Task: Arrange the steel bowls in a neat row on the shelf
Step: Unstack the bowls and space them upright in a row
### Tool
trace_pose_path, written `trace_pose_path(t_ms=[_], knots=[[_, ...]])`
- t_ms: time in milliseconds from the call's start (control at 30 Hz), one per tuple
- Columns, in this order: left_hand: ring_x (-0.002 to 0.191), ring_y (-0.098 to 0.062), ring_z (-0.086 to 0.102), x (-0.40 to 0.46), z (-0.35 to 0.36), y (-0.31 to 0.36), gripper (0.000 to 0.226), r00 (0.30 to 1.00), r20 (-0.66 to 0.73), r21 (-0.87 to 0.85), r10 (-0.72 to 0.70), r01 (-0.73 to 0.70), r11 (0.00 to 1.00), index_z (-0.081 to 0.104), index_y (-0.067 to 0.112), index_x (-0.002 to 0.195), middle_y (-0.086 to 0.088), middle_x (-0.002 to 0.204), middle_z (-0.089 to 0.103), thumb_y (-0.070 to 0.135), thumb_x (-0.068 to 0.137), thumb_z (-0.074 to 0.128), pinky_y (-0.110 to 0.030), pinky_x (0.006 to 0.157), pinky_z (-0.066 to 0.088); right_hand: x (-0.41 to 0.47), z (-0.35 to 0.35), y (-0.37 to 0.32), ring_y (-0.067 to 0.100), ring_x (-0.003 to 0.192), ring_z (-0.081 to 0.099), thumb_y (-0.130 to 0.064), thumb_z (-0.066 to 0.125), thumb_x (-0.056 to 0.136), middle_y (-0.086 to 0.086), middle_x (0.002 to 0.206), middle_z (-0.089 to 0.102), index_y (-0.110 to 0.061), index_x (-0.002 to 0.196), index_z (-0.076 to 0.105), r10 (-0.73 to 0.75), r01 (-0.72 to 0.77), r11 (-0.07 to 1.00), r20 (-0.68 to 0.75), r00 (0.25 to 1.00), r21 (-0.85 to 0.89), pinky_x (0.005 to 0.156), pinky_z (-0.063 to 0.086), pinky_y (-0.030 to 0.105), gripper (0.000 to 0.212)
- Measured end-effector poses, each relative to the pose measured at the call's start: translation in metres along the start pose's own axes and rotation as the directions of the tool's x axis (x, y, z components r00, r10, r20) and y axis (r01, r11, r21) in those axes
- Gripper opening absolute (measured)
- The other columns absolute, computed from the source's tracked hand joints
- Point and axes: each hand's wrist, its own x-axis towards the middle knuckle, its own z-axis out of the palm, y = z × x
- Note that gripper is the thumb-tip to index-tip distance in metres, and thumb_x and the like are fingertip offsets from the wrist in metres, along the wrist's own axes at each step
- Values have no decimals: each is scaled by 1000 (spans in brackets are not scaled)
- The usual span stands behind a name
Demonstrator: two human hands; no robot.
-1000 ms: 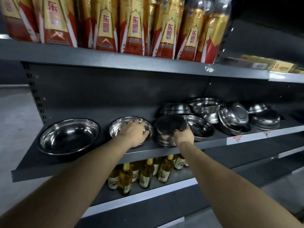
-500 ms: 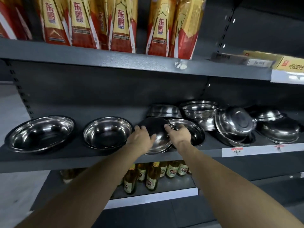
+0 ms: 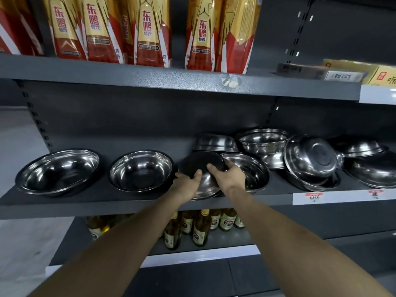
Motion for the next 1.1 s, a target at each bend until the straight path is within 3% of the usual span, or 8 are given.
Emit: trace_pose_path(t_ms=[200, 333, 467, 567, 767, 900, 1000, 1100], knots=[[137, -34, 41, -14, -7, -4, 92, 999, 0, -12, 53, -53, 998, 12, -3, 154, -20, 154, 35, 66, 95, 30, -39, 109, 37, -21, -6, -7, 21, 106, 65, -59, 73, 77, 1, 116, 71, -17, 136, 57, -13, 12, 999, -50, 999, -33, 80, 49, 27, 74], [129, -33, 50, -25, -17, -6, 85, 995, -10, -3, 96, -96, 995, 29, 0, 151, -18, 145, 48, 65, 95, 31, -42, 107, 41, -39, -9, -11, 15, 88, 59, -58, 72, 79, 0, 106, 70, -15, 132, 60, -10, 6, 999, -92, 996, -45, 75, 45, 26, 69], [124, -32, 54, -40, -28, -8, 75, 987, -40, 35, 156, -155, 987, 43, 6, 145, -14, 139, 55, 62, 96, 33, -35, 99, 43, -57, -11, -17, 23, 109, 65, -60, 70, 80, 5, 118, 71, -13, 135, 58, -11, 2, 998, -144, 989, -58, 83, 47, 27, 74], [118, -30, 58, -50, -38, -12, 69, 978, -28, 28, 209, -208, 978, 50, 9, 138, -12, 132, 60, 61, 96, 33, -33, 93, 43, -70, -11, -23, 26, 112, 64, -61, 68, 81, 7, 120, 70, -11, 133, 60, 2, -13, 998, -184, 983, -61, 81, 45, 27, 73], [115, -28, 58, -60, -48, -26, 67, 971, 5, -23, 240, -240, 970, 50, 8, 137, -10, 129, 61, 60, 97, 33, -33, 88, 43, -89, -5, -21, 28, 114, 63, -63, 67, 81, 8, 123, 69, -10, 132, 59, 48, -63, 996, -226, 973, -59, 81, 43, 28, 74], [117, -28, 58, -65, -53, -28, 63, 968, -13, -56, 251, -252, 966, 51, 10, 137, -10, 130, 60, 57, 98, 33, -35, 95, 46, -97, -1, -22, 26, 118, 61, -62, 65, 82, 7, 128, 67, -10, 139, 54, 14, -32, 997, -248, 969, -68, 84, 42, 27, 78], [118, -30, 57, -66, -60, -24, 61, 962, -123, -109, 243, -256, 960, 49, 12, 138, -10, 133, 58, 56, 98, 35, -36, 96, 45, -97, -2, -30, 25, 124, 58, -61, 64, 84, 4, 129, 66, -12, 144, 50, -54, 43, 998, -276, 960, -44, 94, 43, 28, 79], [117, -30, 57, -62, -71, -18, 57, 945, -240, -259, 223, -283, 923, 48, 12, 140, -11, 132, 59, 50, 98, 40, -31, 89, 44, -95, -2, -39, 22, 126, 57, -56, 65, 86, 0, 124, 67, -15, 147, 46, -153, 161, 987, -286, 946, 3, 94, 39, 21, 76]])
